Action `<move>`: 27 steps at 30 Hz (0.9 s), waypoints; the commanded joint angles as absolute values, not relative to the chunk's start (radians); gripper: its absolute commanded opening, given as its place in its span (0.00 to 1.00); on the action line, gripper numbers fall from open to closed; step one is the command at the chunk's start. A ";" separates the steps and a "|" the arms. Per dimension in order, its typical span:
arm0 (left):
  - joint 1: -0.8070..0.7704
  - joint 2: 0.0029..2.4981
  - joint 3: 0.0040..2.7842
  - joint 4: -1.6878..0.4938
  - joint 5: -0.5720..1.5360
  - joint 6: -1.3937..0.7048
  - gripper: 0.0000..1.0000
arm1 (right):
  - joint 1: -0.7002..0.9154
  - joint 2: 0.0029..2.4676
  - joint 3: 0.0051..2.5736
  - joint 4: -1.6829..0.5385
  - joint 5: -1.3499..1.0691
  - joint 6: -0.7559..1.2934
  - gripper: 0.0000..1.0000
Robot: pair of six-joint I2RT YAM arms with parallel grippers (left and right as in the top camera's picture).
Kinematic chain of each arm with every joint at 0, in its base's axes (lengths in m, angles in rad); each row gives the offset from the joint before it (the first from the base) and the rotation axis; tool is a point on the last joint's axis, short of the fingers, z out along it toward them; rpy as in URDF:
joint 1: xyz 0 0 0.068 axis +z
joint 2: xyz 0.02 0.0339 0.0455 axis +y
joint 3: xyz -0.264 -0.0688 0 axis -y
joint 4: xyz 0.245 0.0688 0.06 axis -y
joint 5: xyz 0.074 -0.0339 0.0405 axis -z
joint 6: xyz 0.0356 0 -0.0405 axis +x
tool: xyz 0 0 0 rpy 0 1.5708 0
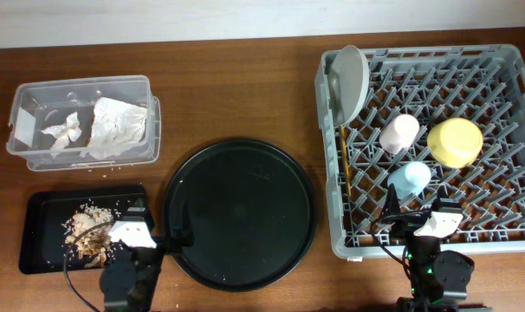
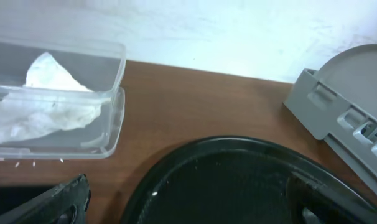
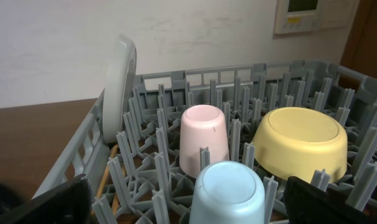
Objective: Sort waste into correct bins and load items into the dishwasher rack
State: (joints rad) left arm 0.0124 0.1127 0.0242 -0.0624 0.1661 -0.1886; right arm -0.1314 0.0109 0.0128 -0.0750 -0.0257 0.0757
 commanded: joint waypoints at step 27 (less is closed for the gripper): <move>0.009 0.005 0.009 -0.077 0.060 0.043 0.99 | -0.138 0.003 0.006 -0.079 -0.021 0.083 0.99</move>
State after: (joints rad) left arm 0.0124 0.0143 0.0166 -0.0784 0.0666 0.0235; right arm -0.1314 0.0109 0.0128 -0.0753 -0.0261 0.0757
